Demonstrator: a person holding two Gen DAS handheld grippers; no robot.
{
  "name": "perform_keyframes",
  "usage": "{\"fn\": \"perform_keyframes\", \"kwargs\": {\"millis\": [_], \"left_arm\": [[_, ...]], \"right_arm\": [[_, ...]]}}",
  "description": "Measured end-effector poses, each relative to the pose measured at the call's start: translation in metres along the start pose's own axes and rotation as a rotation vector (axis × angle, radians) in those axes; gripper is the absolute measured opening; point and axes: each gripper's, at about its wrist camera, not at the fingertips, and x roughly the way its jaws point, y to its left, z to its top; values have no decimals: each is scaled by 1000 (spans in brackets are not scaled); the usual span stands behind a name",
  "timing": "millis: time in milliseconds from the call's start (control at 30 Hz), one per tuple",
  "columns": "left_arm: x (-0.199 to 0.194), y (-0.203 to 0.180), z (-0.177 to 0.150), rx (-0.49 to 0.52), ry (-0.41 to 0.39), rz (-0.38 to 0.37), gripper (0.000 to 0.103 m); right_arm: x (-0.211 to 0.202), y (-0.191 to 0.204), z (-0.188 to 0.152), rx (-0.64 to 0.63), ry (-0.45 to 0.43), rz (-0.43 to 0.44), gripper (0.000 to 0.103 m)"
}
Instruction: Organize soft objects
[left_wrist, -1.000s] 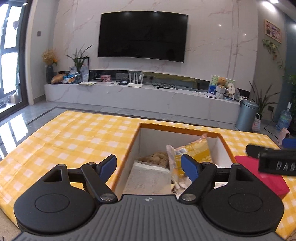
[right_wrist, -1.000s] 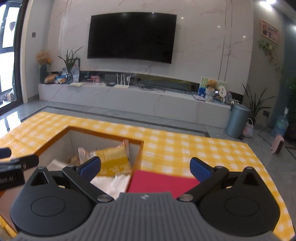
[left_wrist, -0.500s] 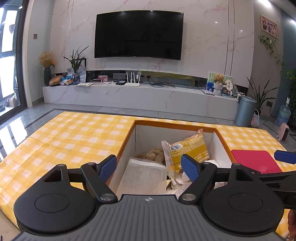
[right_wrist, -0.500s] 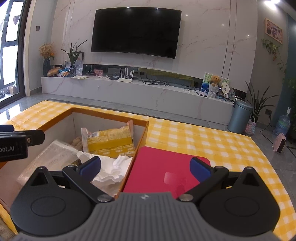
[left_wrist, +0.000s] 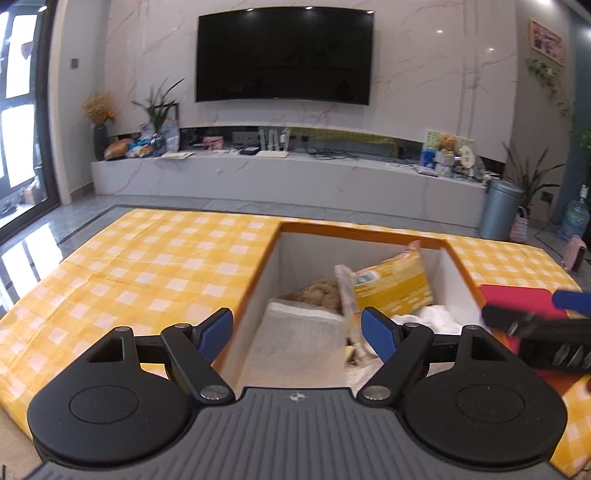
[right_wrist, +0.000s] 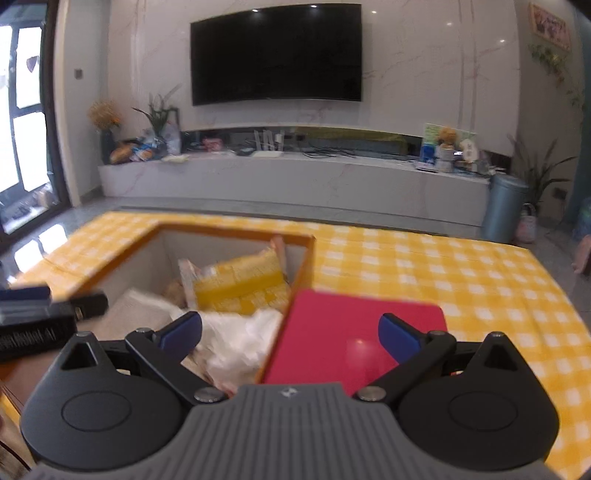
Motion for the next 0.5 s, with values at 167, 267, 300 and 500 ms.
{"fn": "perform_keyframes", "kwargs": {"millis": [167,267,300,500], "left_arm": [[4,11,2,-30,21,43,93],[5,11,1,-24,32,56,93],[6,10,1,-18,33,61,93],[8,7,-1,19,34,107,93]], "right_arm": [[28,3,36,4,11,92,25],[64,17,52,-56,90,148,6],[76,24,55,-82,117,158,5],[149,55,61,-176,291,114,3]]}}
